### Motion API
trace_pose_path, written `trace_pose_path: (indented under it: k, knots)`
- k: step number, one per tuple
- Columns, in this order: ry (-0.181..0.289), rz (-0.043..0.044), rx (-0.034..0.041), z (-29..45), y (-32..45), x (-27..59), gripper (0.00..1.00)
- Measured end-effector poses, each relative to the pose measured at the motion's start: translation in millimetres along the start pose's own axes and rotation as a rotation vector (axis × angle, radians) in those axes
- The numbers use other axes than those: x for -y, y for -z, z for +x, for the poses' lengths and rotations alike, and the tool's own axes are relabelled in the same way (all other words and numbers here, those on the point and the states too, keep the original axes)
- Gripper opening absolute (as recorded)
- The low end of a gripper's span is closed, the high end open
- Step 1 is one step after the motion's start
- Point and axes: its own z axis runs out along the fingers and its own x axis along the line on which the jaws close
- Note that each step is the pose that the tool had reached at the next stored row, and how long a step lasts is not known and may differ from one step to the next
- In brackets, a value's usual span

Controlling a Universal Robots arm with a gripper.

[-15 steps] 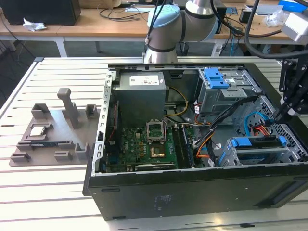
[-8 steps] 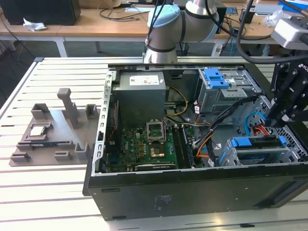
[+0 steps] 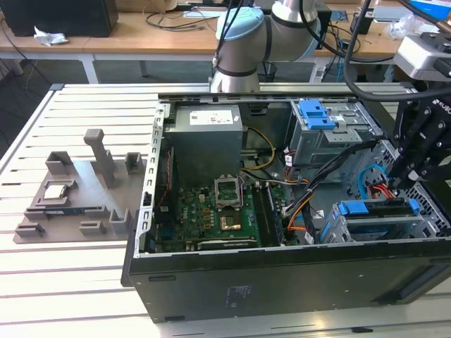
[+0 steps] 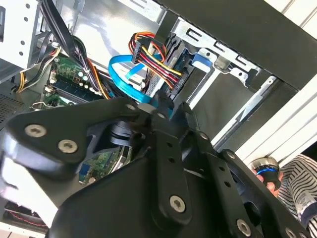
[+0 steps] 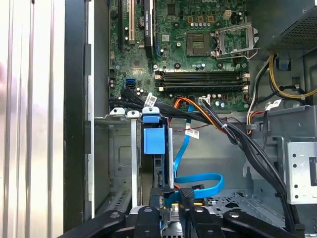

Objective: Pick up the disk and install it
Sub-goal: 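Insert the second disk wire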

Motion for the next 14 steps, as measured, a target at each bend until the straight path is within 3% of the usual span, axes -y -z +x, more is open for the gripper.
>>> trace_pose_path:
  k: [2,6,9,14]
  knots:
    - [0.000,0.0000,0.0000,0.0,0.0,0.0,0.16]
    - [0.000,0.0000,0.0002,0.1,-0.1,0.0,0.16]
    - [0.000,0.0000,-0.0005,5.6,-0.8,-1.9,0.16]
    - [0.000,-0.0002,-0.0005,6.5,-12.0,-1.8,0.16]
